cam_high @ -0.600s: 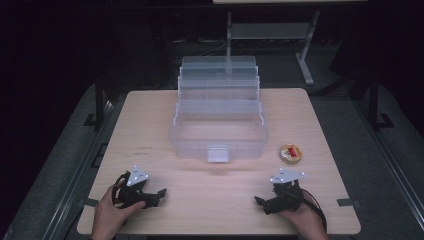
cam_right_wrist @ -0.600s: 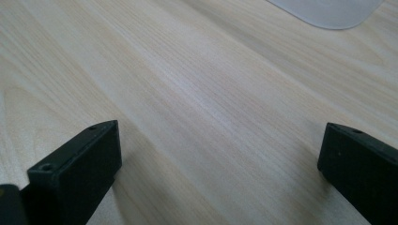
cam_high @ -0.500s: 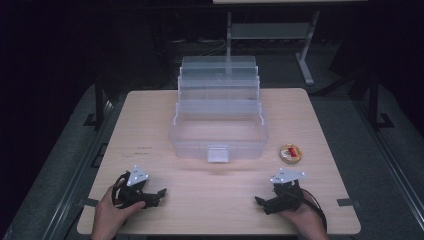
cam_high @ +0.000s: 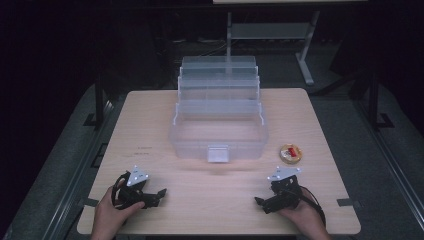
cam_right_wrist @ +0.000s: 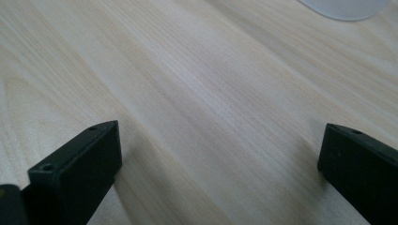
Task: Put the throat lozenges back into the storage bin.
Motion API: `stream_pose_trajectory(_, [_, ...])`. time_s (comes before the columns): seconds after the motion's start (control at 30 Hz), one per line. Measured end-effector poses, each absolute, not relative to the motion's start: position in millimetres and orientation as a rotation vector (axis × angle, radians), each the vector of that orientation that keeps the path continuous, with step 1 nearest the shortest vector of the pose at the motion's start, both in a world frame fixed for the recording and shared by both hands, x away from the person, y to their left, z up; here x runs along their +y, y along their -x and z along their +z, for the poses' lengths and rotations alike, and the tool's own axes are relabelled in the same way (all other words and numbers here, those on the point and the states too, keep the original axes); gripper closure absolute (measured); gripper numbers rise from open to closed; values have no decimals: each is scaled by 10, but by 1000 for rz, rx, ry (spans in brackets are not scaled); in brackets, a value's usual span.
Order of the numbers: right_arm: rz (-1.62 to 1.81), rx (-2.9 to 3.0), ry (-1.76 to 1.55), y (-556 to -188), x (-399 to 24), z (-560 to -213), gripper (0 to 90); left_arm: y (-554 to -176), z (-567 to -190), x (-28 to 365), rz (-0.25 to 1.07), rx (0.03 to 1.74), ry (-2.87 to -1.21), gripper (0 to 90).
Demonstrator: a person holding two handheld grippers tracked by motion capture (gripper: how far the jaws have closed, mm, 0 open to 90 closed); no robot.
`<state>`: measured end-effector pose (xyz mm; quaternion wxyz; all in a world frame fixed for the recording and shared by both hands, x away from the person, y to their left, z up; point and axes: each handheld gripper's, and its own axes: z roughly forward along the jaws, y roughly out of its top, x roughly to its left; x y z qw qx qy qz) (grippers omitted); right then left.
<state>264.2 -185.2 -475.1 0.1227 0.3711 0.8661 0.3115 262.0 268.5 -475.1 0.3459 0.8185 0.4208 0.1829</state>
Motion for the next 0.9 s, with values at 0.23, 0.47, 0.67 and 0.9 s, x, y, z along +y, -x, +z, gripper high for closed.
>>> stream_pose_trajectory(0.23, [923, 2544, -1101, -2644, -1862, -4723, 0, -2620, -4751, 2684, 475, 1092, -2124, 107])
stream_pose_trajectory(0.47, [934, 2541, -1097, -2623, -1909, -4645, 0, -2620, -4751, 2685, 475, 1092, -2124, 107])
stream_pose_trajectory(0.67, [923, 2543, -1101, -2631, -1955, -4611, 0, -2621, -4751, 2685, 474, 1092, -2124, 107])
stream_pose_trajectory(0.9, [911, 2558, -1096, -2635, -1974, -4589, 0, -2620, -4750, 2686, 474, 1092, -2126, 107])
